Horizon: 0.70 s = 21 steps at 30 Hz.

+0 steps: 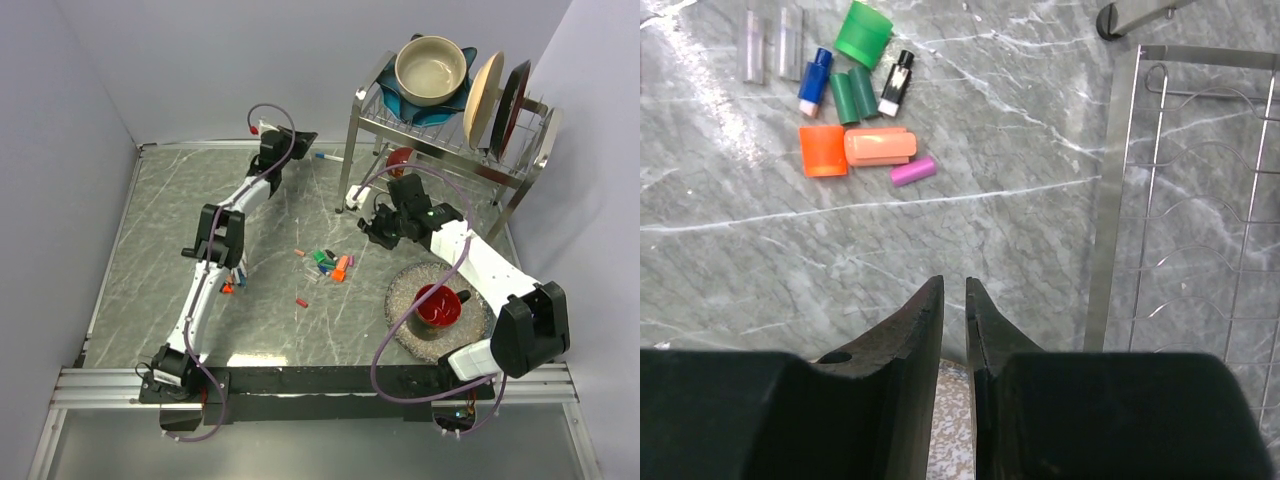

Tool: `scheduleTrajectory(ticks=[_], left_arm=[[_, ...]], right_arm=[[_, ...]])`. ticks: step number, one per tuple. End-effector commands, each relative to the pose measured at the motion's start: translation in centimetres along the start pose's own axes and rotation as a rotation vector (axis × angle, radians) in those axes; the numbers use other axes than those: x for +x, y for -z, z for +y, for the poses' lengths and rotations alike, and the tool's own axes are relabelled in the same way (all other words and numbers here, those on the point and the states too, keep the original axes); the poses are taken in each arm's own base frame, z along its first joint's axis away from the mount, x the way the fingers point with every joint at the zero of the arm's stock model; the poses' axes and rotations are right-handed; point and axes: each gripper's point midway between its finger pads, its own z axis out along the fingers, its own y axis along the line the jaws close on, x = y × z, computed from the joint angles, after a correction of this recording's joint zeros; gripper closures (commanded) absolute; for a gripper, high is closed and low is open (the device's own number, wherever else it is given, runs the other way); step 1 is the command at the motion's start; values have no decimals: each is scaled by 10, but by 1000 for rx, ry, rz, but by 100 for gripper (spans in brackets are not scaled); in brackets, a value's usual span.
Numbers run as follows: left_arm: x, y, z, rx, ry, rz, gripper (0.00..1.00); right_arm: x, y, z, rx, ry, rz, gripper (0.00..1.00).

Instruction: Open the pen caps

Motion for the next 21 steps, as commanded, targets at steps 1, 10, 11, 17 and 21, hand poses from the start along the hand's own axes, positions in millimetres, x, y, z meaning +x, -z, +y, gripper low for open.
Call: scheduleTrajectory(ticks=[1, 10, 11, 17, 21], left_arm=[[-13, -8, -11, 31, 36, -106, 97], [-9, -14, 12, -32, 77, -166, 95], [-10, -14, 13, -36, 78, -173, 96], [-13, -15, 22, -51, 94, -203, 94], [-12, -15, 30, -64, 91, -206, 93]], right_arm=[[-19, 5, -2, -13, -4, -47, 78], [-19, 1, 3, -40, -17, -50, 78], [-19, 1, 3, -40, -17, -50, 78], [-19, 0, 5, -54, -23, -51, 78], [-19, 0, 5, -58, -26, -49, 78]])
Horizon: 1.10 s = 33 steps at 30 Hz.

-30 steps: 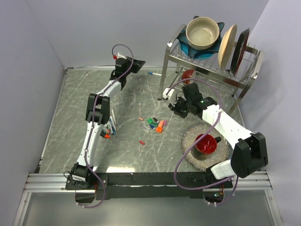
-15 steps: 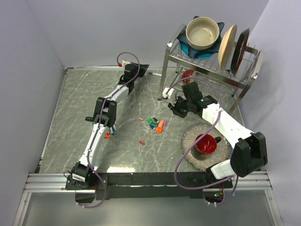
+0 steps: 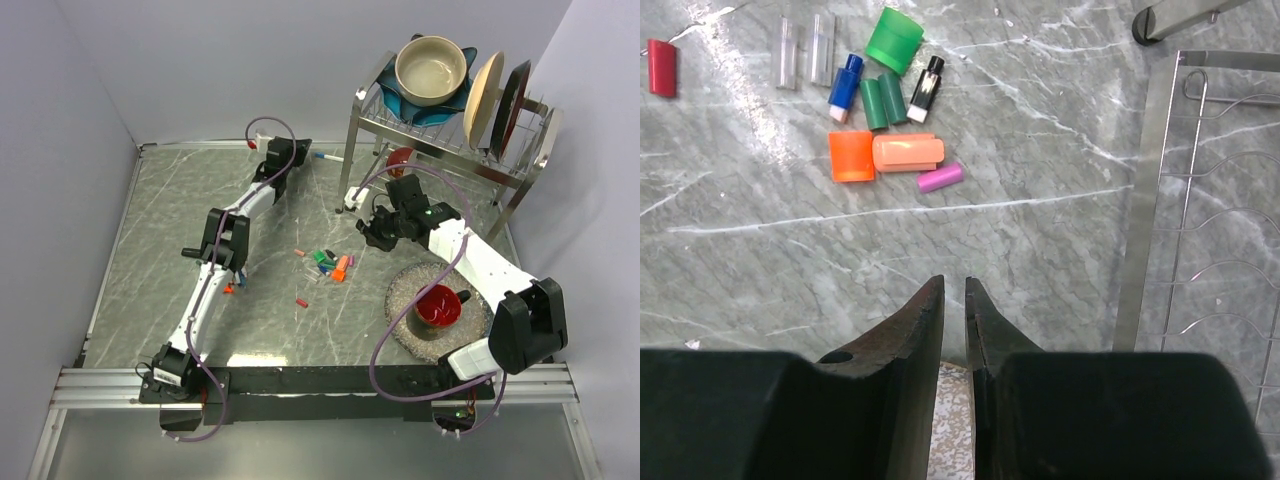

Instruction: Open the pen caps

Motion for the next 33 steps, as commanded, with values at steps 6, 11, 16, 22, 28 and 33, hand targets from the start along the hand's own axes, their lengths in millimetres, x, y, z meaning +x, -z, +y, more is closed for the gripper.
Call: scheduleTrajectory(ticks=[6, 11, 16, 22, 28, 33], left_arm=[[-2, -3, -8, 30, 8, -32, 93], [-1, -4, 1, -1, 6, -34, 93], [0, -4, 8, -21, 15, -37, 92], [5, -4, 17, -42, 26, -31, 91], [7, -4, 24, -68, 29, -31, 89], [7, -3, 27, -88, 20, -35, 88]], right_arm=[[-23, 9, -3, -9, 6, -50, 78], [-22, 10, -2, -16, -1, -50, 78], [-23, 11, 0, -22, 2, -55, 78], [-23, 12, -1, -19, -3, -59, 78], [-24, 13, -2, -17, -3, -62, 78], [-24, 13, -1, -20, -4, -64, 78]])
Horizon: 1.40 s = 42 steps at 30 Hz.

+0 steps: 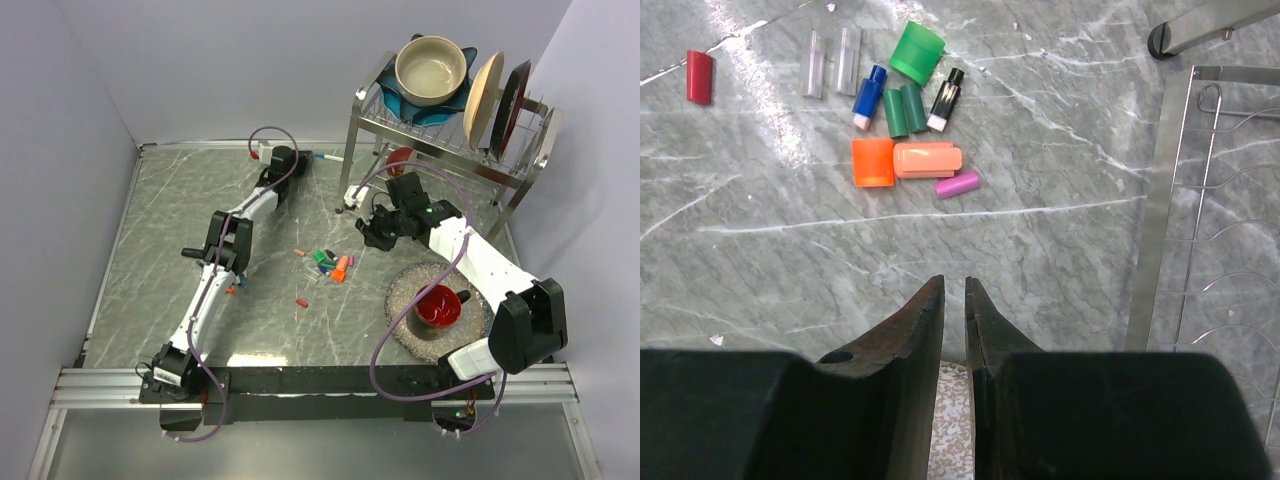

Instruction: Open the pen caps

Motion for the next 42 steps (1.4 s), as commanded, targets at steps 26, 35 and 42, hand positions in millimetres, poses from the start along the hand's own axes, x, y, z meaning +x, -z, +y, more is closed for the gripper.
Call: scheduleTrajectory(ticks=[26, 35, 42], left_arm=[[13, 0, -8, 9, 24, 6, 86], [14, 0, -9, 12, 24, 11, 86], [19, 0, -6, 14, 27, 28, 86]], right_arm=[[-20, 17, -7, 21, -1, -69, 78], [-20, 18, -7, 16, -5, -77, 78], [-19, 18, -7, 21, -5, -76, 78]])
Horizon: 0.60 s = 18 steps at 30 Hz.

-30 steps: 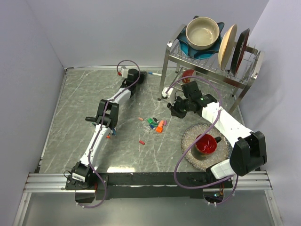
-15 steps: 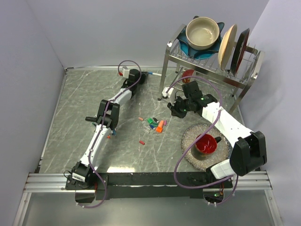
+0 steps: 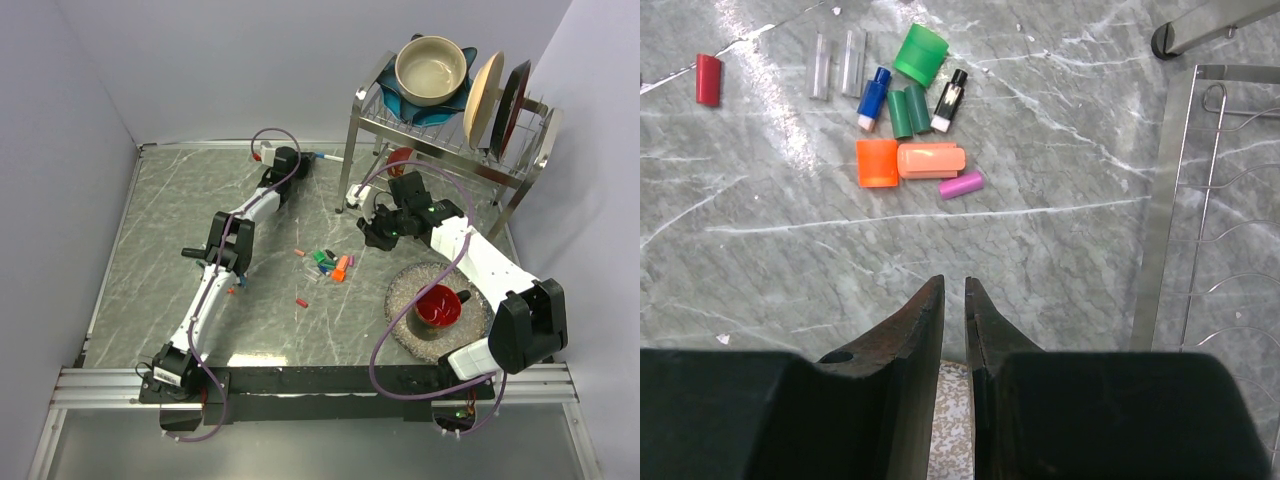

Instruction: Open the pen caps

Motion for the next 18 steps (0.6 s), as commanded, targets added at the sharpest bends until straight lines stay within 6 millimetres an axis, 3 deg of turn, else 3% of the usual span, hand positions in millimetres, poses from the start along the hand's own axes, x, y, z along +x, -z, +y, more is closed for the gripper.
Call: scheduleTrajectory(ticks=[1, 18], left_arm=[[11, 0, -10, 41, 11, 26, 86], [18, 3, -10, 50, 5, 71, 87]], right_arm=[[-20, 16, -6, 33, 11, -63, 78], [-19, 13, -6, 29, 10, -63, 78]])
